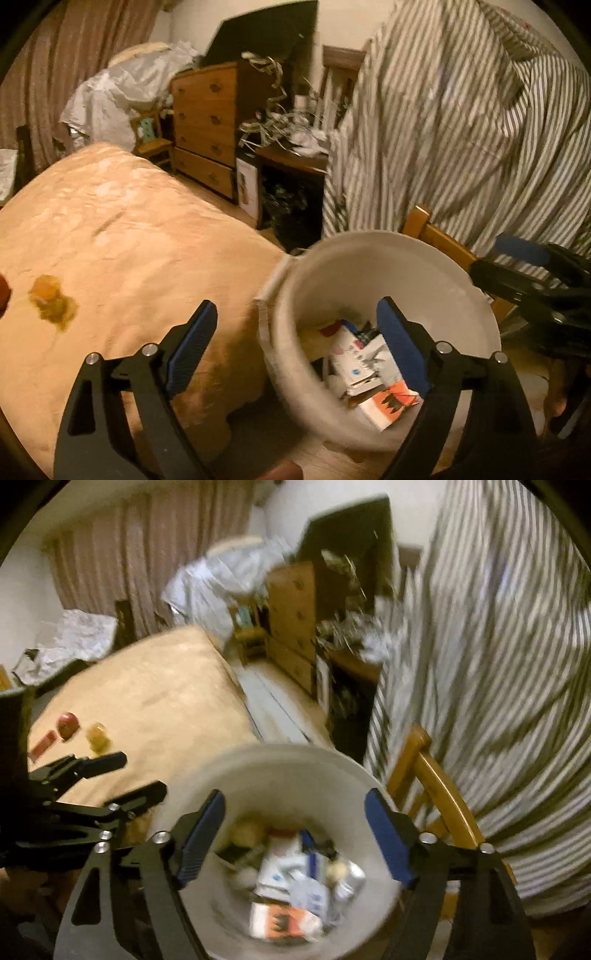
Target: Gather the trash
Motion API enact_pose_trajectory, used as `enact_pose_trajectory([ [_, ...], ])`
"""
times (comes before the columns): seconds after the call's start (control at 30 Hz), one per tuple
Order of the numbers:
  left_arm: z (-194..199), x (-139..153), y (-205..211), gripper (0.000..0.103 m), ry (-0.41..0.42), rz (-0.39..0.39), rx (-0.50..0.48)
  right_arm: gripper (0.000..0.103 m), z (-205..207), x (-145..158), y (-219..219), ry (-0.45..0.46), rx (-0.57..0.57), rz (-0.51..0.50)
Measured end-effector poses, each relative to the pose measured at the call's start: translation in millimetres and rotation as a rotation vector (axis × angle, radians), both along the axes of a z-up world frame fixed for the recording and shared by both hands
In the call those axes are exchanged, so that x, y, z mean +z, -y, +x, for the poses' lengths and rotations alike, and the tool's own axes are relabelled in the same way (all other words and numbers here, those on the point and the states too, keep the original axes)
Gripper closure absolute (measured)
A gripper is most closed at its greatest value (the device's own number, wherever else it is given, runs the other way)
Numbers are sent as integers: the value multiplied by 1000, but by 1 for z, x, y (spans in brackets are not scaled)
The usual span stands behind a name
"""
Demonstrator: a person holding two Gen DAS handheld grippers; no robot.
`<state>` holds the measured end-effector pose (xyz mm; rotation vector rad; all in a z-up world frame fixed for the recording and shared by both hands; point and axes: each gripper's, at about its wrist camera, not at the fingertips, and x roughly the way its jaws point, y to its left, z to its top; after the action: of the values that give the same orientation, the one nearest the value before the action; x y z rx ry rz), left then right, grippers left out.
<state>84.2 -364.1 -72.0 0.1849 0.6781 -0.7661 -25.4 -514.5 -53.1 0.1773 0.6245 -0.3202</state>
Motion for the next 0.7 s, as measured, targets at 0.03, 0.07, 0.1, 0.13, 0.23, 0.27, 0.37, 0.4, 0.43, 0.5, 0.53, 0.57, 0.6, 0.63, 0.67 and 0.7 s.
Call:
enact_pose_trajectory([
  [0.03,0,4,-11,14,8,-11,16,17,-1,6,-15,34,20,-15],
  [0.07,0,7,-21,13,12,-20,30,16,-1,11,-27,57,37,-29],
  [0.1,0,11,-34,13,19,-29,46,13,0,15,-35,72,49,-36],
  [0.13,0,14,-44,13,28,-35,64,11,1,20,-49,100,71,-43],
  [0.23,-2,25,-74,10,49,-58,102,9,3,31,-80,153,118,-31],
  [0.27,-5,28,-81,9,66,-58,106,9,4,35,-88,161,131,-23],
  [0.37,-12,36,-96,7,89,-63,104,5,1,47,-112,193,163,13],
  [0.4,-13,38,-98,6,86,-70,101,5,-3,52,-119,205,164,16],
  [0.43,-15,40,-102,6,82,-82,96,5,-7,56,-123,210,162,18],
  [0.5,-20,42,-107,6,78,-101,84,5,-20,65,-131,217,151,13],
  [0.53,-21,42,-108,6,74,-105,76,5,-28,71,-135,214,137,-5],
  [0.57,-24,42,-108,6,72,-109,65,5,-36,75,-135,214,124,-19],
  [0.6,-27,41,-109,6,73,-109,57,5,-48,80,-136,218,102,-39],
  [0.63,-32,41,-108,6,74,-110,42,5,-57,83,-135,219,82,-57],
  [0.67,-37,40,-108,6,72,-111,25,5,-71,85,-137,203,45,-87],
  [0.7,-42,40,-107,6,68,-109,5,5,-79,84,-135,187,25,-99],
])
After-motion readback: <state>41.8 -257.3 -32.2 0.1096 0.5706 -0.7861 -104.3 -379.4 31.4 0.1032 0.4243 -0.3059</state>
